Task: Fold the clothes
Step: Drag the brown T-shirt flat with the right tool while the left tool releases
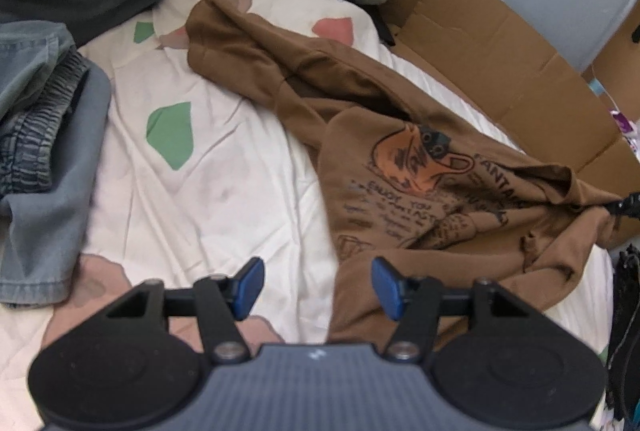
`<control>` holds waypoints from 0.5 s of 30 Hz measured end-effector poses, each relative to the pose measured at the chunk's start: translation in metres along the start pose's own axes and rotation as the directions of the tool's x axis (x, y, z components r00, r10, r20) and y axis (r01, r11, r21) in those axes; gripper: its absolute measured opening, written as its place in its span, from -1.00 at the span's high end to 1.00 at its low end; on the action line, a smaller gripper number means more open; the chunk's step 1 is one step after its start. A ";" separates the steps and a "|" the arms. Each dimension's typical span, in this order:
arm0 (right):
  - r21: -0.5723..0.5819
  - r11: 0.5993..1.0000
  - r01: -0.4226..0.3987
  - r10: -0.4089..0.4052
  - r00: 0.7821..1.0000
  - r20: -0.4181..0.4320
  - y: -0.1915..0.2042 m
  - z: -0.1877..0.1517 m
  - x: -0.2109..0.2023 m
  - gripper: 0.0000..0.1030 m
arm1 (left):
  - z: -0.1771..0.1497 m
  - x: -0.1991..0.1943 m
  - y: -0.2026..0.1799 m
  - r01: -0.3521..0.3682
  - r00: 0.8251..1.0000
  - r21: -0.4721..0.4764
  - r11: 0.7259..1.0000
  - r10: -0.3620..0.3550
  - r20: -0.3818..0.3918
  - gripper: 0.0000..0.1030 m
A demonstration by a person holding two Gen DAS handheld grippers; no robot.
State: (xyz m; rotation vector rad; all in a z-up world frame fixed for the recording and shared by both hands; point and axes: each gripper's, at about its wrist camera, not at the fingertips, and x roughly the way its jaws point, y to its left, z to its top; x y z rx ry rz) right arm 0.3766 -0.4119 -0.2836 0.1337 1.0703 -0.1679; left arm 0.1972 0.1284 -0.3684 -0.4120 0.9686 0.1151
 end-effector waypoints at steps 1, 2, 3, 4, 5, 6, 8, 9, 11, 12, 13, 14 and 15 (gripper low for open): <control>-0.002 1.000 0.016 -0.016 1.000 0.003 0.000 0.005 0.001 0.92 | 0.001 0.001 0.001 -0.001 1.000 -0.002 1.000 0.001 -0.002 -0.20; -0.004 0.999 0.032 -0.031 0.999 0.007 -0.001 0.009 0.003 0.92 | 0.001 0.002 0.001 -0.003 1.000 -0.002 1.000 0.003 -0.003 -0.20; -0.004 0.999 0.051 -0.051 0.999 0.010 -0.002 0.013 0.004 0.93 | 0.001 0.003 0.001 -0.005 1.000 -0.001 1.000 0.004 -0.004 -0.19; -0.004 0.997 0.071 -0.071 0.997 0.012 -0.003 0.018 0.006 0.93 | 0.001 0.002 0.001 -0.006 1.000 0.000 1.000 0.006 -0.004 -0.17; -0.002 0.996 0.084 -0.084 0.996 0.011 -0.005 0.023 0.008 0.93 | 0.001 0.002 0.001 -0.007 1.000 0.000 1.000 0.007 0.000 -0.16; 0.003 0.996 0.094 -0.094 0.996 0.011 -0.009 0.028 0.010 0.93 | 0.000 0.001 0.002 -0.007 1.000 -0.001 1.000 0.007 0.007 -0.16; 0.011 0.994 0.109 -0.109 0.994 0.012 -0.014 0.036 0.014 0.93 | 0.000 0.000 0.003 -0.004 1.000 -0.005 1.000 0.004 0.014 -0.16; 0.013 0.993 0.115 -0.115 0.993 0.013 -0.017 0.039 0.015 0.93 | -0.001 0.000 0.003 -0.004 1.000 -0.006 1.000 0.004 0.014 -0.16; 0.017 0.992 0.127 -0.128 0.992 0.013 -0.021 0.045 0.019 0.93 | -0.002 0.001 0.004 -0.009 1.000 -0.004 1.000 0.009 0.011 -0.16; 0.016 0.991 0.131 -0.131 0.991 0.012 -0.023 0.047 0.021 0.93 | -0.002 0.001 0.004 -0.010 1.000 -0.003 1.000 0.010 0.010 -0.16; 0.015 0.991 0.134 -0.134 0.991 0.011 -0.024 0.049 0.023 0.93 | -0.002 0.002 0.005 -0.011 1.000 -0.001 1.000 0.011 0.008 -0.16; 0.021 0.991 0.136 -0.136 0.991 0.008 -0.026 0.050 0.026 0.93 | -0.002 0.002 0.005 -0.012 1.000 0.001 1.000 0.012 0.007 -0.16; 0.025 0.990 0.139 -0.139 0.990 0.003 -0.028 0.050 0.029 0.93 | -0.002 0.002 0.005 -0.012 1.000 0.003 1.000 0.012 0.007 -0.16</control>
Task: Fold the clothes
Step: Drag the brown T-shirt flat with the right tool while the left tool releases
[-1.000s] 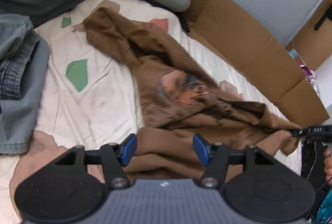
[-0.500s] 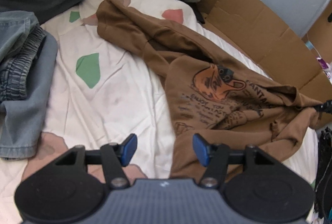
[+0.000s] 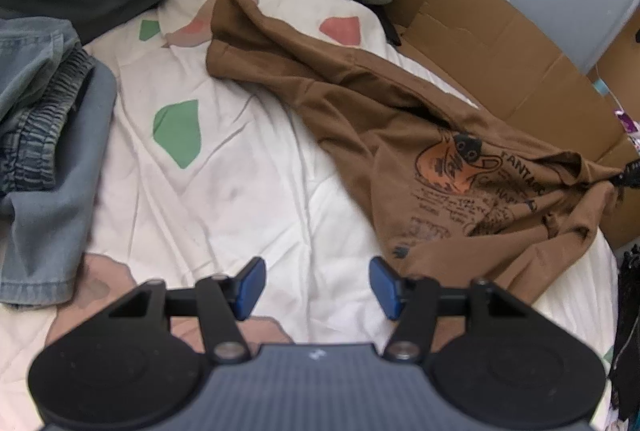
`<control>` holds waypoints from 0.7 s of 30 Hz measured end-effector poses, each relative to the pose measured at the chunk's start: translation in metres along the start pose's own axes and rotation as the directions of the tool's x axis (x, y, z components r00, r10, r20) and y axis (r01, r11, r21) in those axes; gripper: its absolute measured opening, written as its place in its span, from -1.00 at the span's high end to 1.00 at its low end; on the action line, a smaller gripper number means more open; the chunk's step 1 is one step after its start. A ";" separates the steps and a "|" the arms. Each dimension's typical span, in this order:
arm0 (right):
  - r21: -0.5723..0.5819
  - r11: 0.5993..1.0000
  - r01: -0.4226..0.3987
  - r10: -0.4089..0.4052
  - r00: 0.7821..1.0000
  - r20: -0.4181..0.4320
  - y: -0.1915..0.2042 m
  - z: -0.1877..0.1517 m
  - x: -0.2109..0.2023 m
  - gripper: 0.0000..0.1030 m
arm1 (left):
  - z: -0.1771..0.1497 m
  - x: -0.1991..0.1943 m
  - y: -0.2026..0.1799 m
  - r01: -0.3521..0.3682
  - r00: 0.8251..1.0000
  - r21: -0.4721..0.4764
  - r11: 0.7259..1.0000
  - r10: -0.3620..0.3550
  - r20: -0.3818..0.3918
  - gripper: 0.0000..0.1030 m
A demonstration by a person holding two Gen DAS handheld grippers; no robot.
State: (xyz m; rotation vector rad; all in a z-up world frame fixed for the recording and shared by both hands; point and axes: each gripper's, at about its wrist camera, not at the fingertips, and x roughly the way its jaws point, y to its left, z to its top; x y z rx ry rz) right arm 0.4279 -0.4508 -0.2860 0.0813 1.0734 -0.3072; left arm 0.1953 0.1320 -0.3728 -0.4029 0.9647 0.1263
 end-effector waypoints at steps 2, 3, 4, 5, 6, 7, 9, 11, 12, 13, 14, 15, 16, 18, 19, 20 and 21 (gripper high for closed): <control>0.011 1.000 0.007 -0.007 1.000 -0.007 -0.003 0.001 0.006 0.93 | 0.001 0.001 0.001 -0.002 1.000 0.001 1.000 0.002 0.001 -0.16; 0.017 1.000 0.010 -0.010 1.000 -0.010 -0.004 0.001 0.009 0.93 | 0.001 0.001 0.001 -0.003 1.000 0.001 1.000 0.003 0.001 -0.16; 0.022 1.000 0.014 -0.013 1.000 -0.013 -0.005 0.001 0.012 0.93 | 0.001 0.002 0.002 -0.004 1.000 0.000 1.000 0.004 -0.001 -0.16; 0.032 0.999 0.018 -0.018 1.000 -0.016 -0.007 0.002 0.015 0.93 | 0.002 0.003 0.003 -0.005 1.000 0.000 1.000 0.005 -0.003 -0.16; 0.044 0.999 0.024 -0.023 1.000 -0.019 -0.010 0.003 0.019 0.93 | 0.002 0.005 0.002 -0.006 1.000 0.001 1.000 0.006 -0.010 -0.16; 0.064 0.998 0.018 -0.017 1.000 -0.018 -0.014 0.003 0.024 0.92 | 0.003 0.007 0.002 -0.009 1.000 0.002 1.000 0.009 -0.019 -0.16; 0.115 0.993 -0.011 0.013 1.000 -0.020 -0.023 0.003 0.034 0.86 | 0.003 0.013 0.001 -0.011 0.999 0.012 1.000 0.011 -0.042 -0.16; 0.177 0.982 -0.067 0.078 0.996 -0.053 -0.032 -0.001 0.041 0.80 | 0.001 0.017 -0.002 -0.010 0.998 0.021 1.000 0.012 -0.060 -0.16; 0.209 0.973 -0.094 0.111 0.992 -0.068 -0.036 -0.003 0.044 0.69 | 0.000 0.018 -0.003 -0.002 0.998 0.022 1.000 0.004 -0.064 -0.16; 0.240 0.963 -0.121 0.144 0.986 -0.082 -0.041 -0.006 0.047 0.56 | -0.002 0.018 -0.005 0.006 0.998 0.023 1.000 -0.004 -0.070 -0.16; 0.234 0.963 -0.132 0.153 0.985 -0.075 -0.041 -0.009 0.045 0.20 | -0.003 0.018 -0.007 0.012 0.997 0.026 1.000 -0.010 -0.075 -0.16; 0.215 0.967 -0.139 0.156 0.986 -0.063 -0.039 -0.012 0.040 -0.14 | -0.004 0.019 -0.009 0.017 0.997 0.030 0.999 -0.014 -0.081 -0.16; 0.194 0.970 -0.146 0.158 0.986 -0.051 -0.037 -0.015 0.036 -0.26 | -0.006 0.018 -0.011 0.019 0.996 0.040 0.999 -0.016 -0.088 -0.16; 0.187 0.967 -0.173 0.184 0.982 -0.042 -0.036 -0.019 0.031 -0.41 | -0.009 0.017 -0.015 0.025 0.995 0.061 0.998 -0.018 -0.101 -0.16; 0.200 0.962 -0.188 0.201 0.979 -0.047 -0.037 -0.020 0.029 -0.41 | -0.010 0.015 -0.016 0.030 0.994 0.075 0.997 -0.021 -0.110 -0.16; 0.215 0.955 -0.202 0.218 0.975 -0.051 -0.039 -0.022 0.027 -0.41 | -0.012 0.013 -0.018 0.035 0.992 0.090 0.995 -0.024 -0.120 -0.16; 0.232 0.949 -0.214 0.232 0.971 -0.051 -0.039 -0.024 0.024 -0.42 | -0.013 0.011 -0.020 0.041 0.991 0.107 0.993 -0.027 -0.132 -0.16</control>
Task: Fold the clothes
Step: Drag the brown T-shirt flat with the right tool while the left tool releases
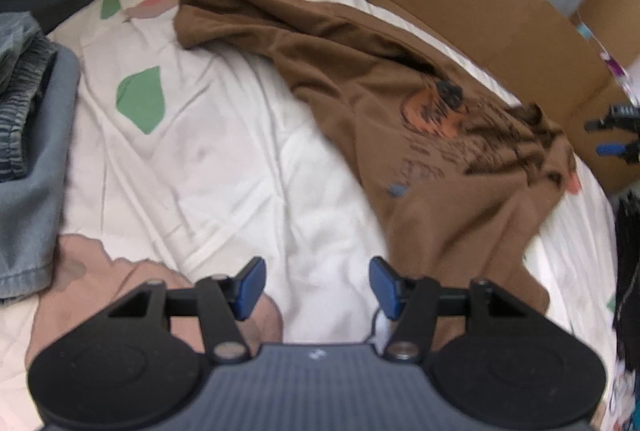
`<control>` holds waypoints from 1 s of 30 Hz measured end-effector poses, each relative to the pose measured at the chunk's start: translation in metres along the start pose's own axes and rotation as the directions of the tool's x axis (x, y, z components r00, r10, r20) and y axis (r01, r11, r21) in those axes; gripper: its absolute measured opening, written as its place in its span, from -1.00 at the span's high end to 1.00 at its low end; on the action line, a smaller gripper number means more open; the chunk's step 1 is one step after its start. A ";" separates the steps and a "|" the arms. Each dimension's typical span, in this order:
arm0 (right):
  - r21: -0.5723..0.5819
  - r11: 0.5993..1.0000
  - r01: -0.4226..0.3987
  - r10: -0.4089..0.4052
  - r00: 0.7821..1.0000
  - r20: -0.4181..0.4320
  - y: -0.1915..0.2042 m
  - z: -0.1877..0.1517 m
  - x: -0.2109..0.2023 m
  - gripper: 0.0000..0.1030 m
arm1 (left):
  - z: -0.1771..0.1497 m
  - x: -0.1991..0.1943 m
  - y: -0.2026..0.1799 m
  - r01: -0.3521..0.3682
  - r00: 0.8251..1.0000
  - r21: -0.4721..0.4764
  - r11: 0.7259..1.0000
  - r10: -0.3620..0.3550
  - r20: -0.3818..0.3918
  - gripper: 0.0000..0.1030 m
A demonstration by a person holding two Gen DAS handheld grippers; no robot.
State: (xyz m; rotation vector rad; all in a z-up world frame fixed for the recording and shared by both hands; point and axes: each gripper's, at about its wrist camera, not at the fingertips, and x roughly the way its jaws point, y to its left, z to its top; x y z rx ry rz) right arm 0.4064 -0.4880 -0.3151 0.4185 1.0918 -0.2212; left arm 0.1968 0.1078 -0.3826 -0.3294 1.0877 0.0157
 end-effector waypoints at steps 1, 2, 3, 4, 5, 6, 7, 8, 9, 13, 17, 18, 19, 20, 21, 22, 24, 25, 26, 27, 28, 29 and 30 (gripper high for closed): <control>0.011 1.000 -0.010 0.010 1.000 0.008 0.000 -0.003 -0.006 -0.42 | -0.002 -0.002 -0.002 0.007 1.000 0.023 1.000 -0.007 -0.015 -0.16; 0.015 1.000 -0.015 0.015 1.000 0.020 0.001 -0.006 -0.012 -0.45 | -0.003 -0.004 -0.005 0.010 1.000 0.047 0.999 -0.009 -0.025 -0.16; 0.019 1.000 -0.018 0.018 0.999 0.032 0.002 -0.010 -0.018 -0.55 | -0.003 -0.007 -0.008 0.008 1.000 0.072 0.997 -0.006 -0.027 -0.18; 0.024 0.999 -0.022 0.021 0.999 0.047 0.003 -0.015 -0.024 -0.60 | -0.003 -0.011 -0.011 0.006 1.000 0.094 0.996 -0.004 -0.030 -0.19; 0.030 0.999 -0.027 0.025 0.998 0.062 0.004 -0.021 -0.030 -0.67 | -0.003 -0.014 -0.013 0.008 0.999 0.107 0.994 -0.004 -0.031 -0.22; 0.037 0.999 -0.031 0.028 0.997 0.076 0.006 -0.028 -0.037 -0.70 | -0.002 -0.017 -0.015 0.015 0.999 0.112 0.994 -0.011 -0.034 -0.24; 0.041 0.999 -0.034 0.031 0.996 0.084 0.007 -0.033 -0.042 -0.70 | -0.002 -0.019 -0.017 0.024 0.999 0.117 0.993 -0.020 -0.037 -0.24; 0.043 0.999 -0.033 0.029 0.995 0.090 0.008 -0.041 -0.045 -0.70 | -0.002 -0.021 -0.020 0.034 0.999 0.121 0.992 -0.029 -0.040 -0.24; 0.045 0.998 -0.032 0.027 0.995 0.097 0.009 -0.048 -0.049 -0.70 | -0.002 -0.023 -0.023 0.042 0.998 0.128 0.991 -0.037 -0.041 -0.24; 0.031 0.999 -0.023 0.018 0.991 0.131 0.015 -0.077 -0.063 -0.70 | -0.009 -0.025 -0.032 0.050 0.999 0.148 0.988 -0.047 -0.022 -0.34; -0.009 1.000 -0.010 0.011 0.988 0.157 0.024 -0.105 -0.078 -0.70 | -0.015 -0.023 -0.030 0.037 0.999 0.112 0.993 -0.037 -0.007 -0.37; -0.024 1.000 -0.018 0.021 0.988 0.150 0.027 -0.110 -0.080 -0.70 | -0.016 -0.024 -0.028 0.039 0.999 0.096 0.995 -0.039 -0.004 -0.37; -0.039 0.999 -0.036 0.041 0.989 0.139 0.031 -0.117 -0.081 -0.70 | -0.017 -0.026 -0.027 0.040 0.999 0.079 0.996 -0.041 -0.001 -0.37; -0.050 0.997 -0.055 0.061 0.990 0.126 0.034 -0.123 -0.082 -0.70 | -0.018 -0.027 -0.025 0.043 0.999 0.065 0.997 -0.043 0.000 -0.37; -0.063 0.995 -0.071 0.078 0.991 0.111 0.038 -0.130 -0.083 -0.70 | -0.020 -0.027 -0.025 0.048 0.999 0.062 0.997 -0.048 -0.006 -0.37; -0.075 0.993 -0.090 0.097 0.990 0.098 0.043 -0.138 -0.085 -0.70 | -0.023 -0.028 -0.027 0.045 0.999 0.067 0.997 -0.045 -0.011 -0.37; -0.096 0.989 -0.111 0.118 0.990 0.079 0.050 -0.154 -0.088 -0.70 | -0.029 -0.028 -0.028 0.056 0.998 0.065 0.996 -0.054 -0.026 -0.37; -0.107 0.987 -0.119 0.127 0.990 0.068 0.053 -0.162 -0.089 -0.70 | -0.032 -0.028 -0.029 0.069 0.997 0.058 0.996 -0.067 -0.035 -0.37; -0.117 0.985 -0.127 0.135 0.989 0.057 0.056 -0.170 -0.091 -0.70 | -0.035 -0.028 -0.030 0.088 0.995 0.052 0.995 -0.085 -0.043 -0.37; -0.122 0.983 -0.135 0.141 0.989 0.042 0.057 -0.177 -0.092 -0.70 | -0.039 -0.027 -0.031 0.098 0.994 0.050 0.994 -0.096 -0.050 -0.37; -0.125 0.982 -0.142 0.147 0.989 0.026 0.058 -0.183 -0.093 -0.69 | -0.043 -0.026 -0.033 0.101 0.994 0.051 0.994 -0.098 -0.055 -0.37; -0.120 0.981 -0.152 0.154 0.988 0.013 0.059 -0.189 -0.095 -0.69 | -0.047 -0.025 -0.035 0.103 0.993 0.052 0.993 -0.100 -0.060 -0.37; -0.111 0.980 -0.163 0.164 0.986 -0.001 0.059 -0.195 -0.096 -0.69 | -0.051 -0.023 -0.036 0.104 0.993 0.053 0.993 -0.100 -0.066 -0.37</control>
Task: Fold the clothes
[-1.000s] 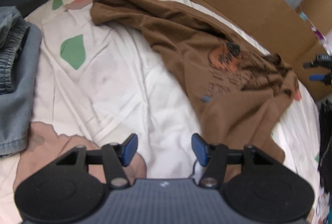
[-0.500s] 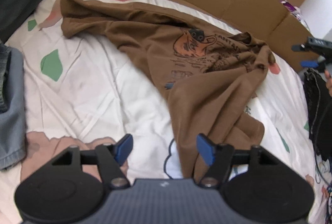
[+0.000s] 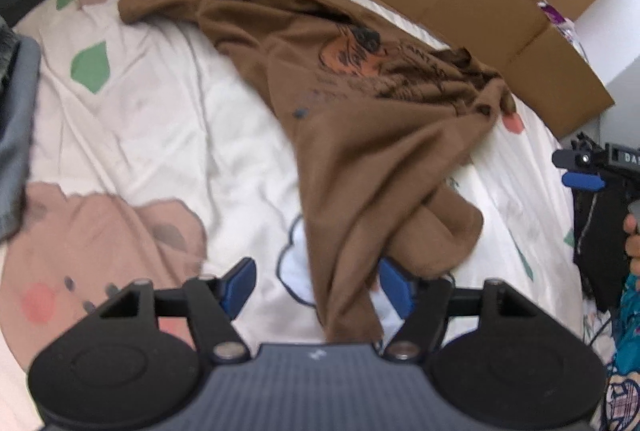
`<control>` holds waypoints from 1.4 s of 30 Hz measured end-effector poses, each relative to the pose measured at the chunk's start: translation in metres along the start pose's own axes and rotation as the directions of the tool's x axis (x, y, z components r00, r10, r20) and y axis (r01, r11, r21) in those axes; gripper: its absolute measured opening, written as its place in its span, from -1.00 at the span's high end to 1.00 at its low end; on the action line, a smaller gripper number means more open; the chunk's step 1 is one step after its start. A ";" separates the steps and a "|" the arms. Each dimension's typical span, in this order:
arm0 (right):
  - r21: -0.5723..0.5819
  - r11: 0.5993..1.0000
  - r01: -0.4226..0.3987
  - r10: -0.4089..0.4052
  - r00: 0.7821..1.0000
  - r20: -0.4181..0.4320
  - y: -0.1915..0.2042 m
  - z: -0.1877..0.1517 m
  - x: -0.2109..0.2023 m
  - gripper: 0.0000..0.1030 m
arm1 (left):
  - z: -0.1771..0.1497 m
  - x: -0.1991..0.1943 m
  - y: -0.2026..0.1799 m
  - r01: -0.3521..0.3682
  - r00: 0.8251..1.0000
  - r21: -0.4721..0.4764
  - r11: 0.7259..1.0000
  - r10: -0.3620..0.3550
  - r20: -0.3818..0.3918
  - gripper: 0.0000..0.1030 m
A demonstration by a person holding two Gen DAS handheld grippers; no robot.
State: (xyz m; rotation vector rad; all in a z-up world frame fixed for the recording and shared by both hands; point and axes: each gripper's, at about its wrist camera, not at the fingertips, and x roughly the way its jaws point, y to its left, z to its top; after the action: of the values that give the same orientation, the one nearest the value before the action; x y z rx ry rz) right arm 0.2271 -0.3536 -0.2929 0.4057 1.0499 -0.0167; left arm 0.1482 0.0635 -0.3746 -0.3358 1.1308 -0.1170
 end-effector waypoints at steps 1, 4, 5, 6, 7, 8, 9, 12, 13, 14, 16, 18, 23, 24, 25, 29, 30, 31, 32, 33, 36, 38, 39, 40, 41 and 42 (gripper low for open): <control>0.010 1.000 -0.012 0.012 1.000 -0.013 0.001 -0.006 -0.002 -0.69 | -0.004 0.004 0.000 -0.007 1.000 0.001 1.000 0.007 -0.010 -0.37; 0.033 0.999 -0.038 0.039 0.998 -0.043 0.005 -0.024 -0.003 -0.69 | -0.016 0.017 0.000 -0.027 0.999 0.003 1.000 0.027 -0.043 -0.27; 0.039 0.998 -0.042 0.044 0.998 -0.050 0.006 -0.030 -0.002 -0.69 | -0.018 0.021 0.001 -0.027 0.998 -0.006 1.000 0.027 -0.056 -0.15; 0.043 0.998 -0.053 0.055 0.997 -0.061 0.008 -0.035 -0.001 -0.68 | -0.020 0.025 0.003 -0.025 0.997 -0.017 1.000 0.024 -0.069 0.02; 0.047 0.997 -0.064 0.067 0.995 -0.072 0.010 -0.040 0.001 -0.67 | -0.022 0.029 0.004 -0.016 0.997 -0.033 0.999 0.013 -0.082 0.11; 0.047 0.996 -0.075 0.079 0.993 -0.085 0.012 -0.045 0.003 -0.65 | -0.024 0.031 0.005 -0.007 0.996 -0.042 0.999 0.003 -0.091 0.26; 0.044 0.995 -0.090 0.094 0.991 -0.099 0.015 -0.050 0.006 -0.61 | -0.025 0.032 0.005 -0.002 0.995 -0.047 0.999 -0.002 -0.095 0.36; 0.049 0.989 -0.138 0.144 0.981 -0.129 0.026 -0.059 0.014 -0.60 | -0.026 0.034 0.004 0.011 0.995 -0.054 0.998 -0.016 -0.097 0.62; 0.052 0.986 -0.156 0.162 0.977 -0.138 0.029 -0.062 0.016 -0.60 | -0.027 0.035 0.003 0.016 0.995 -0.057 0.998 -0.022 -0.099 0.65; 0.051 0.985 -0.166 0.171 0.974 -0.147 0.033 -0.065 0.018 -0.59 | -0.027 0.037 0.003 0.019 0.994 -0.060 0.998 -0.025 -0.102 0.69; 0.042 0.983 -0.181 0.185 0.968 -0.169 0.041 -0.070 0.023 -0.57 | -0.027 0.038 0.001 0.019 0.995 -0.058 0.998 -0.025 -0.101 0.80; 0.037 0.979 -0.198 0.202 0.962 -0.186 0.046 -0.074 0.025 -0.42 | -0.027 0.035 -0.002 0.027 0.995 -0.057 0.998 -0.033 -0.091 0.90; 0.040 0.969 -0.243 0.246 0.948 -0.202 0.057 -0.078 0.026 -0.30 | -0.023 0.020 -0.015 0.092 0.994 -0.049 0.995 -0.095 -0.059 0.90; 0.042 0.967 -0.251 0.254 0.945 -0.204 0.059 -0.078 0.026 -0.23 | -0.022 0.017 -0.018 0.106 0.993 -0.045 0.993 -0.108 -0.055 0.91; 0.046 0.965 -0.259 0.263 0.942 -0.208 0.060 -0.078 0.026 -0.20 | -0.020 0.015 -0.022 0.120 0.991 -0.039 0.992 -0.122 -0.051 0.91; 0.078 0.948 -0.310 0.319 0.922 -0.220 0.065 -0.077 0.030 -0.20 | -0.013 0.011 -0.038 0.167 0.985 -0.013 0.986 -0.168 -0.048 0.91; 0.075 0.946 -0.316 0.325 0.919 -0.223 0.068 -0.076 0.030 -0.20 | -0.012 0.011 -0.042 0.179 0.982 -0.008 0.984 -0.179 -0.050 0.91; 0.071 0.944 -0.323 0.331 0.916 -0.226 0.070 -0.075 0.031 -0.20 | -0.012 0.011 -0.044 0.190 0.980 -0.002 0.982 -0.190 -0.053 0.91; 0.066 0.941 -0.331 0.337 0.913 -0.229 0.073 -0.075 0.031 -0.18 | -0.011 0.011 -0.046 0.199 0.978 0.005 0.980 -0.199 -0.056 0.91; 0.061 0.939 -0.338 0.343 0.910 -0.233 0.077 -0.074 0.032 -0.11 | -0.010 0.011 -0.049 0.206 0.977 0.012 0.978 -0.205 -0.058 0.91; 0.054 0.932 -0.357 0.359 0.900 -0.247 0.083 -0.073 0.034 -0.04 | -0.010 0.012 -0.058 0.229 0.972 0.042 0.973 -0.226 -0.068 0.91; 0.062 0.927 -0.370 0.373 0.892 -0.256 0.086 -0.072 0.035 -0.04 | -0.010 0.013 -0.065 0.244 0.968 0.061 0.968 -0.240 -0.075 0.91; 0.064 0.925 -0.373 0.377 0.889 -0.261 0.086 -0.073 0.036 -0.04 | -0.011 0.014 -0.068 0.251 0.966 0.071 0.965 -0.246 -0.078 0.91; 0.067 0.924 -0.376 0.380 0.886 -0.265 0.087 -0.073 0.037 -0.03 | -0.010 0.014 -0.072 0.257 0.965 0.085 0.963 -0.250 -0.082 0.91; 0.068 0.924 -0.377 0.381 0.884 -0.272 0.088 -0.074 0.038 0.07 | -0.010 0.014 -0.076 0.261 0.964 0.102 0.960 -0.253 -0.087 0.91; 0.069 0.924 -0.377 0.381 0.881 -0.280 0.088 -0.074 0.040 0.16 | -0.010 0.013 -0.080 0.267 0.962 0.118 0.957 -0.257 -0.090 0.91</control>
State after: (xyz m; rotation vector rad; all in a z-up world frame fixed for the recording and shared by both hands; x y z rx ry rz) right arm 0.2033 -0.2400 -0.3306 0.6349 1.2422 0.3985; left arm 0.1510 -0.0174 -0.3644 -0.3673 1.1416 -0.4384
